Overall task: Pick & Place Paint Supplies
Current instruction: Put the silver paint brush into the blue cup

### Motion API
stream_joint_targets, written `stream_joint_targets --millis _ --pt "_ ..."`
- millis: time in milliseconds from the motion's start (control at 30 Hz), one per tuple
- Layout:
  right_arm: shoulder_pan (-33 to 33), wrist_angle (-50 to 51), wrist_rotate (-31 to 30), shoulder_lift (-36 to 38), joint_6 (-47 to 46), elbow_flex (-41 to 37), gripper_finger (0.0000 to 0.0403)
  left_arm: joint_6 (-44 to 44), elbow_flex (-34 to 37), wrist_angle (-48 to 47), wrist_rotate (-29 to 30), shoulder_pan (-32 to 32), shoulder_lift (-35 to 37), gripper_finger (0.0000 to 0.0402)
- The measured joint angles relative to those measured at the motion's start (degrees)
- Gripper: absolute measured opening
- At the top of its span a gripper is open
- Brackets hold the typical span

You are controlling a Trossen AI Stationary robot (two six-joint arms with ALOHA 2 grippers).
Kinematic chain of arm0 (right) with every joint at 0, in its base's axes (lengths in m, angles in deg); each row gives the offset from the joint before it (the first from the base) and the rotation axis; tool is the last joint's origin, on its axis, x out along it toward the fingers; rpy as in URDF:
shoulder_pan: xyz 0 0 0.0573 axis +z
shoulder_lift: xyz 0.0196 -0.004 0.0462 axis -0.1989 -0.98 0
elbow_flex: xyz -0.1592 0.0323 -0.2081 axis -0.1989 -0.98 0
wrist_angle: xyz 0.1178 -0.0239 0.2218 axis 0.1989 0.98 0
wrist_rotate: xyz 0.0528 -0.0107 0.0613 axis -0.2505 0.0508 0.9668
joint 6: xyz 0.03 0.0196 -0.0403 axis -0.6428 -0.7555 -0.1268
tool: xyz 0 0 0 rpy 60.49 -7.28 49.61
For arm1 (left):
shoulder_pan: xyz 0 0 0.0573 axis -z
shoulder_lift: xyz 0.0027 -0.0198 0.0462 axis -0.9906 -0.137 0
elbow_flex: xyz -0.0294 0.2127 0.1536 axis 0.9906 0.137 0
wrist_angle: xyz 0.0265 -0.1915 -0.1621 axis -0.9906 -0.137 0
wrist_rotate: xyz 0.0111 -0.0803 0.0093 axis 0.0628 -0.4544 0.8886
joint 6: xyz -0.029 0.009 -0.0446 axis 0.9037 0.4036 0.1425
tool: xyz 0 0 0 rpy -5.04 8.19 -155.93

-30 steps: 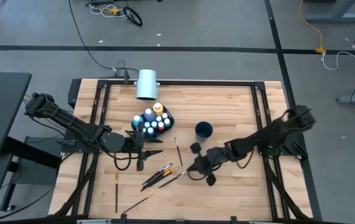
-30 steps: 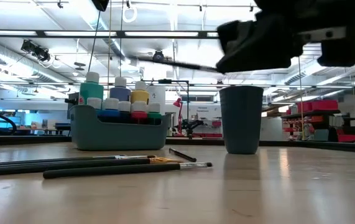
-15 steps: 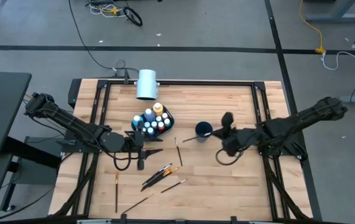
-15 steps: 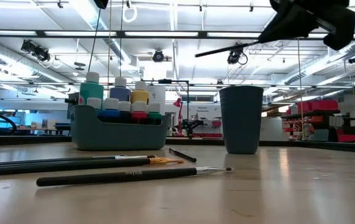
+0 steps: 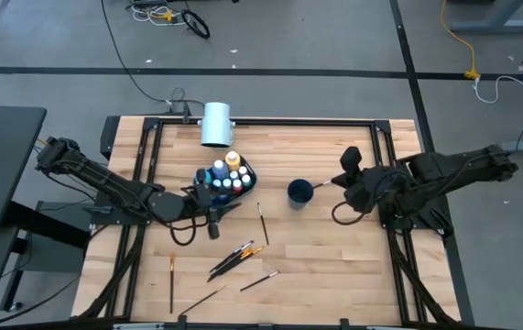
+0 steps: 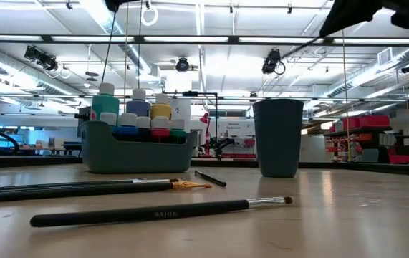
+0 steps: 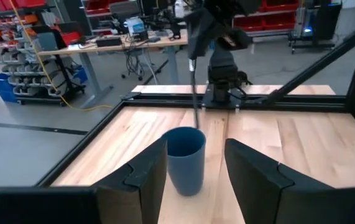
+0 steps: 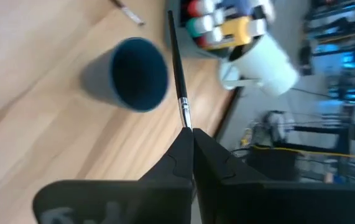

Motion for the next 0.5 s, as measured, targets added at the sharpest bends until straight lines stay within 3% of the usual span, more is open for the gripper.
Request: stream_joint_targets --millis 167,500 --pt "-1.25 7.91 -1.16 -4.64 -0.28 1.95 0.0 0.07 0.0 -0.08 -0.01 -0.79 0.0 0.0171" --pt "-3.54 7.8 1.75 -11.58 0.04 2.01 0.0 0.09 0.0 -0.01 -0.29 -1.02 0.01 0.0171"
